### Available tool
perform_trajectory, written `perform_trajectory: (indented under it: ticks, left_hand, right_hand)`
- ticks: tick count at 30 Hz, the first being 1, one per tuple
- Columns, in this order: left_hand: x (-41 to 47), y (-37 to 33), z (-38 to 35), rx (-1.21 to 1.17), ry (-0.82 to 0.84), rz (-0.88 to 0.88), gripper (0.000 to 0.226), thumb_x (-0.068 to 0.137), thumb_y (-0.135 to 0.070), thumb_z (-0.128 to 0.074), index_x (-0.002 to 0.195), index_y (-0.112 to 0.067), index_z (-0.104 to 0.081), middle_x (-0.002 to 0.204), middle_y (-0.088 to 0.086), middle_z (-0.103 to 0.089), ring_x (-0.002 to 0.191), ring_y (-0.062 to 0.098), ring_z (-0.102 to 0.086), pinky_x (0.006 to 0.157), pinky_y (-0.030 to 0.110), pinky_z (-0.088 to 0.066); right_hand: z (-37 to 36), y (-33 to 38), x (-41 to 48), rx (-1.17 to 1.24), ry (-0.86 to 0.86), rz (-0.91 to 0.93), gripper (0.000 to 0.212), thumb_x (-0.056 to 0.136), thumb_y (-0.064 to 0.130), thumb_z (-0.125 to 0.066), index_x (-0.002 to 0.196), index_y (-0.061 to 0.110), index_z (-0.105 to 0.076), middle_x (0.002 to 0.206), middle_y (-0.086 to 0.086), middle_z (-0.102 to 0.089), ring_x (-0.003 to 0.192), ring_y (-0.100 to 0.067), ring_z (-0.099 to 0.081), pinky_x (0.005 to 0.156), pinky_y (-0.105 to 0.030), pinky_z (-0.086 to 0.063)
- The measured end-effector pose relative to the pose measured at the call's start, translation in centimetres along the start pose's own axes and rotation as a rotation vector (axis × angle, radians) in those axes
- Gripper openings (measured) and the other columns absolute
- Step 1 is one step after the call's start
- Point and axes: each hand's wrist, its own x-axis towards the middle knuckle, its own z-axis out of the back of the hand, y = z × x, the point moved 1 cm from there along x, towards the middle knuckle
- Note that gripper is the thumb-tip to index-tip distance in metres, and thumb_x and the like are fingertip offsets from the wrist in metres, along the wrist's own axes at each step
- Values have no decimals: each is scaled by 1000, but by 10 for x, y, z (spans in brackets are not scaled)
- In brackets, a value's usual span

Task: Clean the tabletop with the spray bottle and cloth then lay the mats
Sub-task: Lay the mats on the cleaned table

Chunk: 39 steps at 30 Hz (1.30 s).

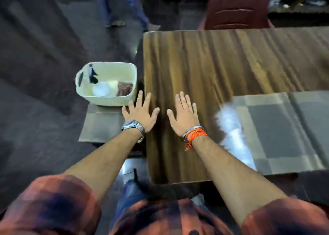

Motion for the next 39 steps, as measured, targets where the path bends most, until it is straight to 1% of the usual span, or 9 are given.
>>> perform_trajectory:
  ticks: [4,8,17,20,23,28,31,35,39]
  left_hand:
    - [1,108,-9,-105,37,153,67,98,-57,-37,156,-28,-24,162,7,-24,137,36,-33,111,52,-27]
    - [14,211,-24,-93,174,278,73,97,-61,-35,158,-25,-16,164,7,-19,141,37,-30,111,53,-26]
    - [46,308,-77,-90,471,327,81,96,-61,-40,158,-22,-6,166,5,-14,139,38,-38,110,56,-27]
    - [49,323,-100,-179,583,396,87,94,-59,-47,159,-22,-1,166,12,-9,139,42,-37,112,56,-32]
    - [55,332,-111,-307,613,490,92,93,-51,-56,159,-18,0,166,17,-5,139,45,-37,112,53,-36]
    - [64,331,-102,-376,492,532,73,93,-39,-64,146,-4,-28,141,25,-45,124,42,-51,100,45,-44]
    - [68,328,-86,-363,438,545,58,91,-30,-68,135,-5,-39,132,24,-50,117,41,-55,96,42,-46]
    - [66,301,-57,-380,416,374,28,76,-9,-60,93,-30,-53,99,6,-66,93,34,-66,84,42,-56]
    - [72,249,-14,-209,518,63,24,78,-20,-62,101,-22,-67,108,6,-71,105,32,-65,93,36,-50]
  right_hand:
    - [-51,88,23,11,49,106,66,97,43,-38,151,12,-17,161,-3,-8,148,-19,-5,119,-40,-5]
    - [-120,164,46,-19,182,207,65,96,37,-43,149,7,-22,159,-9,-14,147,-23,-11,118,-37,-10]
    - [-228,175,51,72,406,-199,62,93,30,-51,147,10,-26,155,-7,-22,138,-31,-25,111,-43,-31]
    - [-248,167,52,48,433,-308,60,90,27,-57,141,6,-33,149,-15,-30,133,-36,-32,110,-38,-27]
    - [-259,165,53,25,488,-555,63,89,29,-59,142,11,-29,146,-16,-27,128,-39,-34,101,-40,-36]
    - [-265,163,53,56,523,-741,66,86,24,-64,138,6,-27,136,-25,-35,118,-42,-48,95,-42,-44]
    - [-254,167,56,56,387,-829,66,81,18,-70,133,7,-32,132,-22,-39,120,-40,-46,96,-43,-43]
    - [-230,191,67,-7,297,-678,61,77,20,-69,125,11,-33,119,-13,-59,110,-32,-59,96,-45,-35]
    - [-197,226,78,-152,322,-350,68,76,22,-66,132,8,-32,110,-11,-66,103,-30,-63,94,-40,-35]
